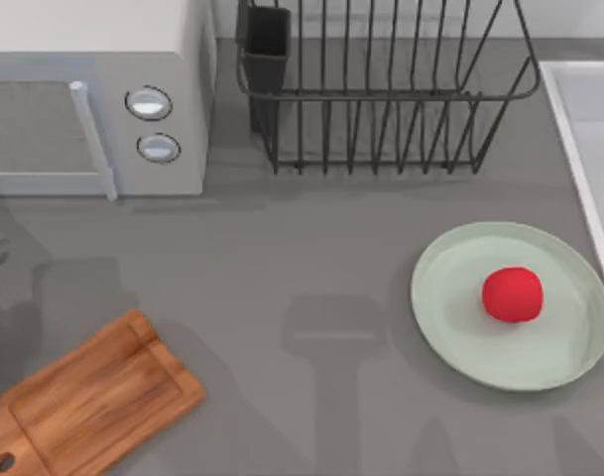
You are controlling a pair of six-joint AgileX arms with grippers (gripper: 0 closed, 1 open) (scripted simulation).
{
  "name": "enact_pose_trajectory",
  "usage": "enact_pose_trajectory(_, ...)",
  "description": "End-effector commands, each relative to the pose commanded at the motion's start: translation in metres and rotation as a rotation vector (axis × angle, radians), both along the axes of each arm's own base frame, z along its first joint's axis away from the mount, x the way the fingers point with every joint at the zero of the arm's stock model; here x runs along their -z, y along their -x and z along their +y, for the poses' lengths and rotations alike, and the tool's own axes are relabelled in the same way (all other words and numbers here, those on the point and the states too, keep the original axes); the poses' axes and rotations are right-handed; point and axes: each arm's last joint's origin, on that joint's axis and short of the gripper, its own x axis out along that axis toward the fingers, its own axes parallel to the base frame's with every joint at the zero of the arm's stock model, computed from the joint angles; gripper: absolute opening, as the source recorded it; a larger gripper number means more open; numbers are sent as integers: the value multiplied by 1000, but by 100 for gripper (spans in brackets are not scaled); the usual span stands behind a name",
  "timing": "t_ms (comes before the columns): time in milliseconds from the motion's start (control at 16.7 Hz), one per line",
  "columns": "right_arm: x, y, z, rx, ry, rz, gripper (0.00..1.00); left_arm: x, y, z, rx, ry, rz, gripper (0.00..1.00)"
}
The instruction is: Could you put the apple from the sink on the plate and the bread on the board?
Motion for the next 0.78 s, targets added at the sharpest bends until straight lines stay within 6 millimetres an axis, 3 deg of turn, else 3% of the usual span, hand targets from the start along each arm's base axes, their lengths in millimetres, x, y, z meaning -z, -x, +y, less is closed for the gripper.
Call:
enact_pose_trajectory(120, 0, 0, 0, 0, 0, 0, 100, 0, 0, 0, 0, 0, 0, 100)
enact_pose_trajectory(780, 0, 0, 0, 0, 0, 0, 100, 0, 0, 0, 0, 0, 0, 17)
